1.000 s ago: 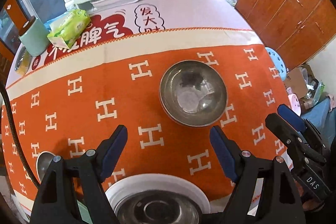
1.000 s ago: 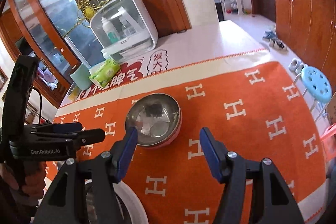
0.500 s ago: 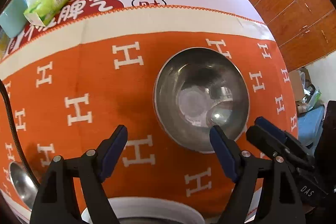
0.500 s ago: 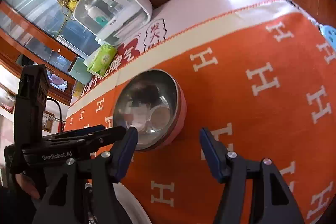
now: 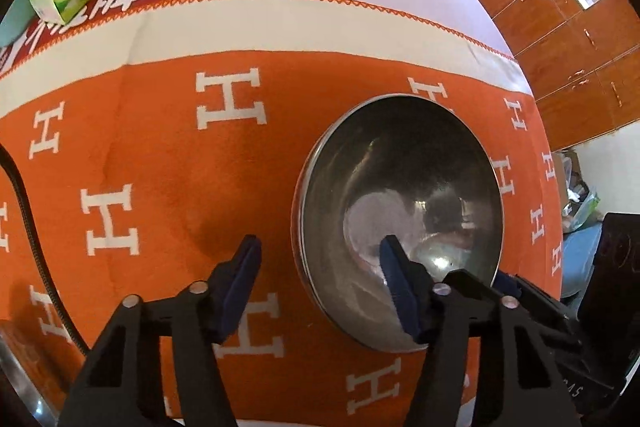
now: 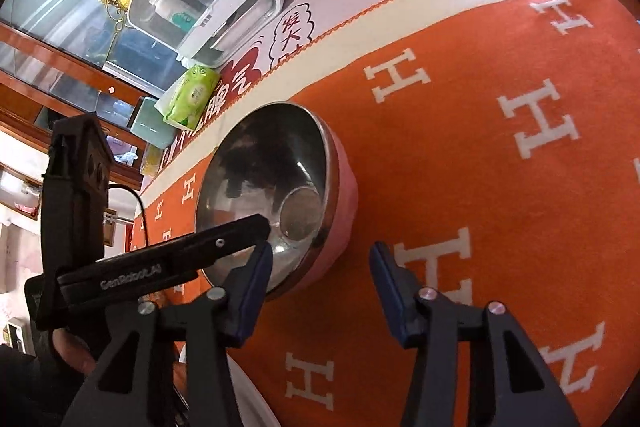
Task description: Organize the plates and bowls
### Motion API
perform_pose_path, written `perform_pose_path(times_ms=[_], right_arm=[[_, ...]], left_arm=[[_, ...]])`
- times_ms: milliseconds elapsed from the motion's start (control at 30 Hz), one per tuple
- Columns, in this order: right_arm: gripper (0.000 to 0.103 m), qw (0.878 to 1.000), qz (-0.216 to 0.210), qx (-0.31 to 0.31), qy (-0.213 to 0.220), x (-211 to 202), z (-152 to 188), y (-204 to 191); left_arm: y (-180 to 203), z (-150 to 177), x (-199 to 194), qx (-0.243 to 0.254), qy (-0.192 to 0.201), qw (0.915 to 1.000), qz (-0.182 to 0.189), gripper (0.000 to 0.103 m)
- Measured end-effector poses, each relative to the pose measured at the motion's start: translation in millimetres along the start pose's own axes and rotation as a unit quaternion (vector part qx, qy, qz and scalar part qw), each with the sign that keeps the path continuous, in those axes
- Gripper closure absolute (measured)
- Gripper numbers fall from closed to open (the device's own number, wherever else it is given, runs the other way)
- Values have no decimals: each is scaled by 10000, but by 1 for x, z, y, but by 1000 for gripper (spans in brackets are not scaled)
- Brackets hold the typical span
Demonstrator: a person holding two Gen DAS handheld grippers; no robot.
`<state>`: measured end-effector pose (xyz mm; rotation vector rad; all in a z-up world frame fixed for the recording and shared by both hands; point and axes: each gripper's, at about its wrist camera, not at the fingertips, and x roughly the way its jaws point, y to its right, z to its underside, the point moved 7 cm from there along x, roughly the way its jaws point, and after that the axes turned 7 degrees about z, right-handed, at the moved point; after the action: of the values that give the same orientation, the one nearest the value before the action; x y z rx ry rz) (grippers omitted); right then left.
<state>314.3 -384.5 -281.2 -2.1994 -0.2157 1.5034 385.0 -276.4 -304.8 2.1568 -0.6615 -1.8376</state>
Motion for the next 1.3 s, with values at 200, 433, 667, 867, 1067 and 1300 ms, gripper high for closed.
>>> perform_pose_path(times_ms=[200, 433, 667, 867, 1067, 1300], right_arm=[[65, 10000, -16, -15, -94, 7, -1, -1], [72, 9998, 30, 118, -137, 10, 1, 4], [75, 9997, 99, 150, -161, 9, 3, 7], [80, 9993, 242, 202, -194, 7, 6, 7], [80, 9986, 365, 305, -239, -3, 16, 11], [81, 9985, 432, 284, -161, -20, 26, 8]], left_arm=[[0, -2, 7, -11, 10, 9999, 106, 61], [-1, -2, 14, -89, 61, 9995, 282, 71], [5, -3, 13, 0, 126, 9992, 382, 79], [3, 0, 10, 25, 137, 9988, 463, 80], [5, 16, 12, -93, -12, 9979, 643, 80], [12, 39, 1, -23, 53, 9979, 643, 80]])
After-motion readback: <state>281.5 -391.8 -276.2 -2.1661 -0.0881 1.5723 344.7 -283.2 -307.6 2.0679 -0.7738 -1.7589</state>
